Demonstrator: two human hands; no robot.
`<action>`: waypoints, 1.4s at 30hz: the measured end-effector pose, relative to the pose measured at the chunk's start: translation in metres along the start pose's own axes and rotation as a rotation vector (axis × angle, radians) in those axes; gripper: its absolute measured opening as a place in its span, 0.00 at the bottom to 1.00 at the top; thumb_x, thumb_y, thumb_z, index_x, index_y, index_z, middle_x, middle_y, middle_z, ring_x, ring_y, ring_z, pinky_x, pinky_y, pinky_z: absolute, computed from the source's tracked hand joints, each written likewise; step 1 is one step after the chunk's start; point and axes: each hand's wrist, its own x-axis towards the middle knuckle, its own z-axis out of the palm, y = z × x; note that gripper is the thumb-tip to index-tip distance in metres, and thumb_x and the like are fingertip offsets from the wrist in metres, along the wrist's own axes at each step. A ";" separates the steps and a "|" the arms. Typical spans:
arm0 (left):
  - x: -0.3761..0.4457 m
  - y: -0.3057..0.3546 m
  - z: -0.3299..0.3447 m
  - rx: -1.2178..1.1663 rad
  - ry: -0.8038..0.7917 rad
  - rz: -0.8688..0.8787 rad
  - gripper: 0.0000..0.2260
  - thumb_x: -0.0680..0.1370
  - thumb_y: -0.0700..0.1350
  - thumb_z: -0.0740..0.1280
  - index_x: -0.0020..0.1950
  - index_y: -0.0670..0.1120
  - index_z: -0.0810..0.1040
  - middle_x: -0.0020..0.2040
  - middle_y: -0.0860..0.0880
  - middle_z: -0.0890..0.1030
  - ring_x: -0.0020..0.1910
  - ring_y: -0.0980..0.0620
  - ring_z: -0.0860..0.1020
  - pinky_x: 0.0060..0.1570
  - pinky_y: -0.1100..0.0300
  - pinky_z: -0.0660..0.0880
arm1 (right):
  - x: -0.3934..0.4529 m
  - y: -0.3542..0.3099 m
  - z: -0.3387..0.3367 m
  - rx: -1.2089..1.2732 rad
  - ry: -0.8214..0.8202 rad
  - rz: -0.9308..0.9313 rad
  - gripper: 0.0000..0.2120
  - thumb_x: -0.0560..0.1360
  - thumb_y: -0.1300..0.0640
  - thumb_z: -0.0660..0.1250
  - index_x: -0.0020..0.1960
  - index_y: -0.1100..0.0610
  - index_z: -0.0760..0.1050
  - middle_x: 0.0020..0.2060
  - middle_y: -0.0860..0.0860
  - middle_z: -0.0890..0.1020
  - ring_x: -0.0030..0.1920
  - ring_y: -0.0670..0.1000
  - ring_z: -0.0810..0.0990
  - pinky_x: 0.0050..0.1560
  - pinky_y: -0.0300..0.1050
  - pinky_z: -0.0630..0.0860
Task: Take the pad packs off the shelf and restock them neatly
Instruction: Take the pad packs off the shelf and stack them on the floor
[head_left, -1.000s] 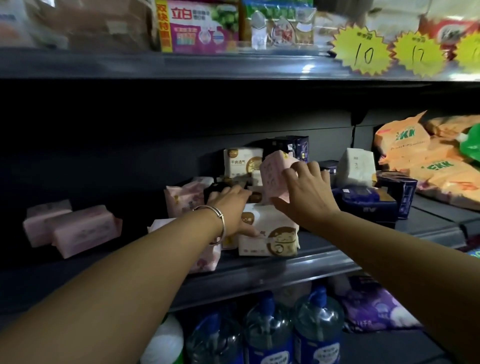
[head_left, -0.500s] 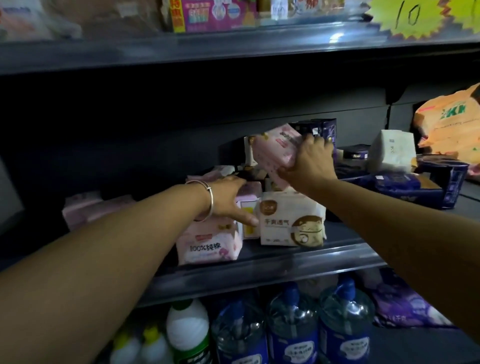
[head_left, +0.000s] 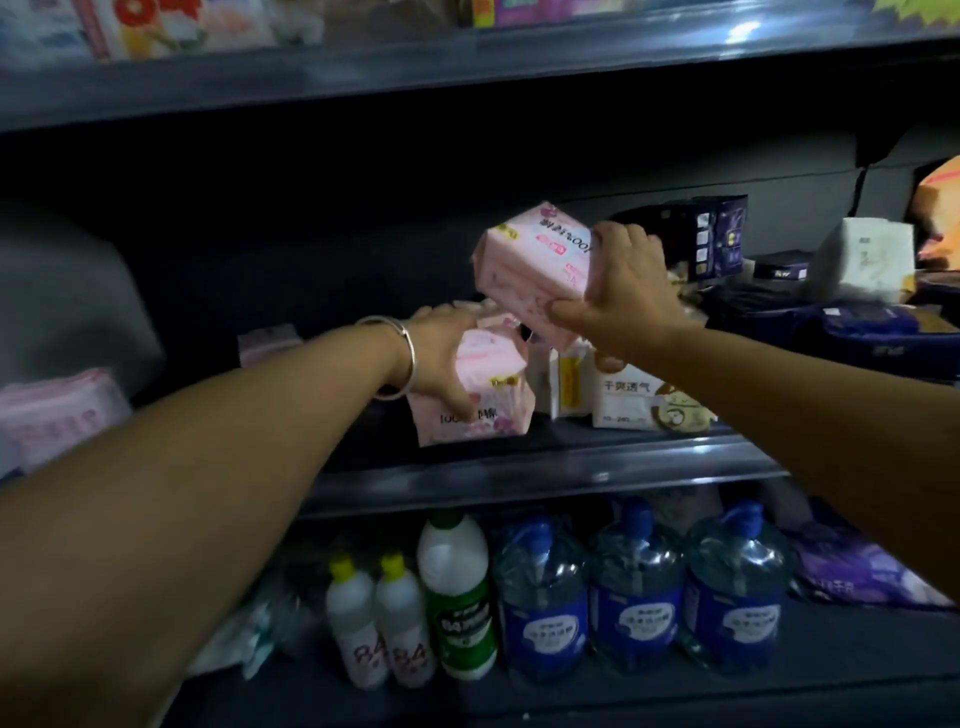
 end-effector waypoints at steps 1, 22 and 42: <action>-0.012 -0.005 -0.005 -0.025 -0.005 -0.011 0.40 0.63 0.52 0.78 0.69 0.47 0.62 0.59 0.48 0.70 0.55 0.49 0.69 0.54 0.60 0.68 | -0.005 -0.008 0.001 0.033 0.003 -0.008 0.34 0.68 0.49 0.72 0.68 0.60 0.62 0.61 0.57 0.68 0.61 0.55 0.65 0.62 0.47 0.66; -0.272 -0.117 0.096 -0.199 -0.241 -0.297 0.37 0.60 0.48 0.80 0.63 0.48 0.65 0.54 0.52 0.75 0.50 0.52 0.75 0.50 0.59 0.75 | -0.178 -0.157 0.117 1.260 -0.873 0.592 0.12 0.76 0.52 0.65 0.57 0.55 0.73 0.41 0.51 0.80 0.36 0.49 0.80 0.29 0.42 0.78; -0.254 -0.171 0.411 0.097 -0.634 -0.204 0.37 0.64 0.51 0.77 0.68 0.48 0.62 0.64 0.47 0.70 0.63 0.46 0.69 0.63 0.52 0.64 | -0.312 -0.128 0.337 -0.209 -1.266 0.066 0.44 0.65 0.42 0.75 0.70 0.60 0.58 0.67 0.58 0.65 0.68 0.60 0.64 0.67 0.56 0.67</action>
